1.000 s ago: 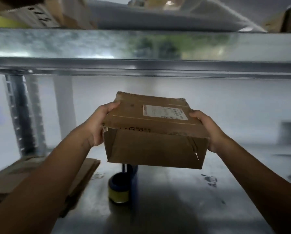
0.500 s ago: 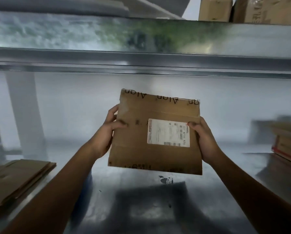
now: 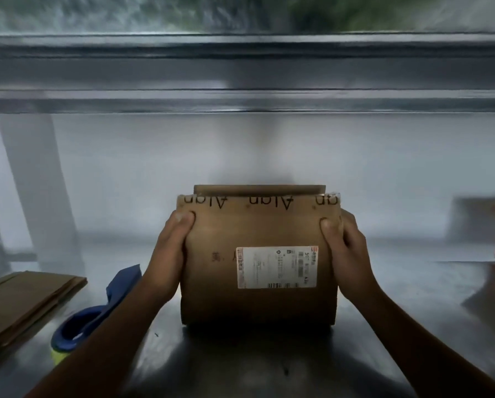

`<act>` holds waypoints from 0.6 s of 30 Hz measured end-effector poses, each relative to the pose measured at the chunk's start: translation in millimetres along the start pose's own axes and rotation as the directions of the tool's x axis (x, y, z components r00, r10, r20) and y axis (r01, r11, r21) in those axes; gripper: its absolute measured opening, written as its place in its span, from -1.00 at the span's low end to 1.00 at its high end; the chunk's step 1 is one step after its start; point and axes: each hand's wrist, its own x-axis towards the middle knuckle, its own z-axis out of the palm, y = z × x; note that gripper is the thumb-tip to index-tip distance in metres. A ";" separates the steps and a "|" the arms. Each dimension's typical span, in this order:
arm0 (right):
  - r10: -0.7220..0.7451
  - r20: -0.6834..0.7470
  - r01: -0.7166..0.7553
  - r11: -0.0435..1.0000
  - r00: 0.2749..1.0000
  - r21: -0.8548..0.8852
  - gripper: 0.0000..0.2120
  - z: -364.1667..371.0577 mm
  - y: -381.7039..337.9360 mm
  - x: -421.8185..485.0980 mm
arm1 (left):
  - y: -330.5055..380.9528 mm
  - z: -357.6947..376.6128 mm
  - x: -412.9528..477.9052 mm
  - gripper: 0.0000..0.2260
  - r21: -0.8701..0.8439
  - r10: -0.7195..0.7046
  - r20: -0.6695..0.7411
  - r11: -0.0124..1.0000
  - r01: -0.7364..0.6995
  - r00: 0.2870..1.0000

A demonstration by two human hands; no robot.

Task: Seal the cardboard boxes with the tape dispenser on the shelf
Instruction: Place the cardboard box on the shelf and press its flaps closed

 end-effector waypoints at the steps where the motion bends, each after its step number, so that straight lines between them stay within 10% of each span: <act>1: -0.001 -0.001 0.001 1.000 1.000 0.030 -0.77 -0.4 0.6 -2.2 | 0.6 0.5 0.4 -0.57 -0.020 -0.009 -0.017 1.000 0.009 1.000; 5: 0.044 0.034 -0.049 0.985 0.998 0.166 -0.56 -6.6 3.0 -2.4 | -3.5 -1.2 5.4 -0.85 -0.096 -0.003 -0.047 0.995 -0.001 0.999; 10: 0.131 0.114 -0.148 0.977 0.985 0.155 -0.27 -10.7 5.4 4.9 | 0.7 -5.7 9.6 -0.44 -0.164 -0.023 0.041 0.986 0.030 0.999; 18: 0.165 0.098 -0.178 0.972 0.981 0.154 -0.59 -10.2 0.4 0.9 | 9.5 -4.8 2.8 -0.77 -0.075 -0.015 0.068 0.997 0.021 0.998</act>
